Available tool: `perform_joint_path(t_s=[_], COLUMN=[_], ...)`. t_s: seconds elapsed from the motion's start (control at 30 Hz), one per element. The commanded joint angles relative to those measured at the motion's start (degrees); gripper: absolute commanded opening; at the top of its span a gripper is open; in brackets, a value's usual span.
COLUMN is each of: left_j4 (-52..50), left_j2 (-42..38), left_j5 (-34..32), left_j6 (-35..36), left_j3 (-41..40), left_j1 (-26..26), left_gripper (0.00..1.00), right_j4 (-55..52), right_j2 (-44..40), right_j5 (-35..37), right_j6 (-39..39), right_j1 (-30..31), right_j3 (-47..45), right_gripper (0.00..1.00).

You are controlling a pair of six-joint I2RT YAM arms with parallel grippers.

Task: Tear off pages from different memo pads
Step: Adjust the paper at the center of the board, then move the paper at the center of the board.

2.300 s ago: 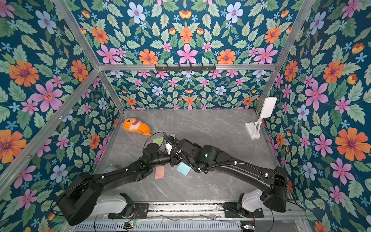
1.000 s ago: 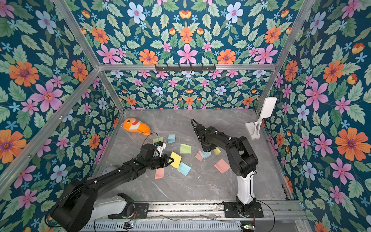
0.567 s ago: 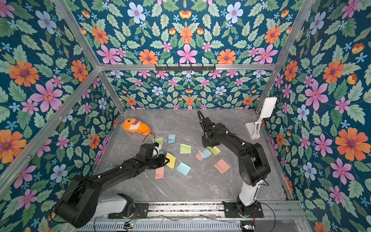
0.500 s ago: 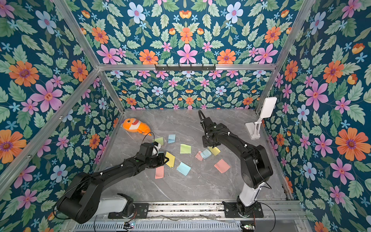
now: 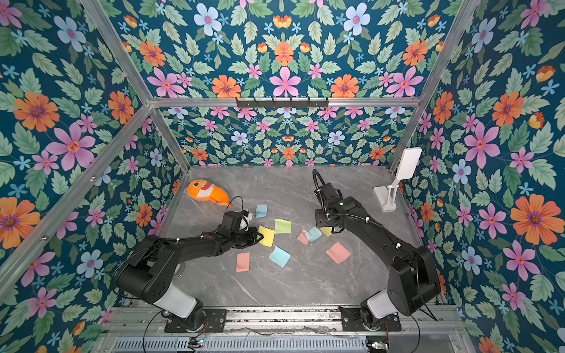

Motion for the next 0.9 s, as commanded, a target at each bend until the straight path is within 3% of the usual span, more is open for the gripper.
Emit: perform_joint_path(t_s=[0.0, 0.17, 0.47, 0.67, 0.77, 0.87], left_j4=[5.9, 5.8, -6.6, -10.6, -12.7, -6.1], left_j2=[2.8, 5.9, -10.5, -13.8, -13.2, -10.1], left_j5=[0.3, 0.3, -1.3, -4.4, -9.3, -8.5], left_j6=[-3.6, -4.7, -2.9, -3.4, -3.2, -6.4], left_j3=[0.8, 5.2, -1.3, -6.2, -6.5, -6.5], left_j1=[-1.6, -6.6, -4.6, -5.2, -8.5, -12.5], left_gripper=[0.0, 0.0, 0.0, 0.0, 0.0, 0.0], right_j4=[1.3, 3.3, 6.3, 6.6, 6.2, 7.5], right_j2=[-0.4, 0.2, 1.4, 1.0, 0.6, -0.7], right_j5=[-0.8, -2.2, -6.8, -8.9, -9.1, -10.0], right_j6=[1.4, 2.8, 5.1, 5.9, 6.1, 7.4], right_j1=[0.0, 0.0, 0.1, 0.3, 0.3, 0.3], right_j3=[-0.6, -1.6, -4.2, -4.1, -3.9, -4.9], right_gripper=[0.61, 0.61, 0.61, 0.61, 0.61, 0.61])
